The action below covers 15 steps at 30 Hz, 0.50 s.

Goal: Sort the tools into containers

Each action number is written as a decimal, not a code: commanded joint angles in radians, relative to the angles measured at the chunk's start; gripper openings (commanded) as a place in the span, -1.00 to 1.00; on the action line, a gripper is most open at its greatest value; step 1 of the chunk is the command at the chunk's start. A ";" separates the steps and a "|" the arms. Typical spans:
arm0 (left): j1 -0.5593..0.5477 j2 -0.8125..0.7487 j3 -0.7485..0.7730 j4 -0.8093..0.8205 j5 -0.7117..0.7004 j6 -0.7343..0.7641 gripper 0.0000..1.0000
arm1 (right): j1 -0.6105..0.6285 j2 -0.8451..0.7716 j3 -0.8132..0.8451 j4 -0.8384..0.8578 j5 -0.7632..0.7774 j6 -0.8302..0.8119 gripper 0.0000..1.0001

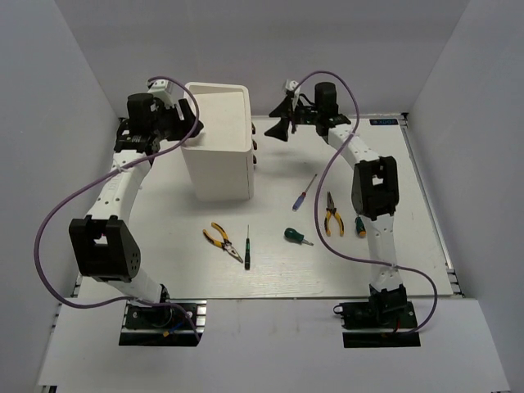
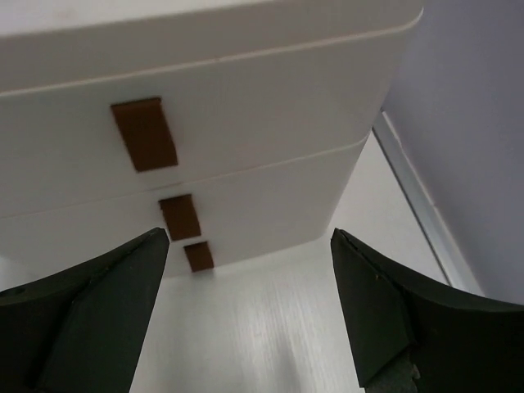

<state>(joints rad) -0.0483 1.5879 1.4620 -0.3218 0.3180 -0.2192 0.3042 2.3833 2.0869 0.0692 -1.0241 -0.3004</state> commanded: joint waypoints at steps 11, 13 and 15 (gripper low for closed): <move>-0.024 0.007 0.037 -0.033 0.047 0.003 0.30 | 0.081 -0.079 -0.082 0.245 -0.200 0.056 0.46; -0.024 0.018 0.037 -0.033 0.047 0.003 0.24 | 0.081 -0.078 -0.093 0.247 -0.203 0.058 0.43; -0.024 0.018 0.037 -0.033 0.056 0.003 0.12 | 0.081 -0.064 -0.084 0.239 -0.189 0.058 0.43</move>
<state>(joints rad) -0.0479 1.5982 1.4696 -0.3344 0.2993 -0.2058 0.3847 2.3772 1.9999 0.2420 -1.1809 -0.2520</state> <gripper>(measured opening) 0.585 0.718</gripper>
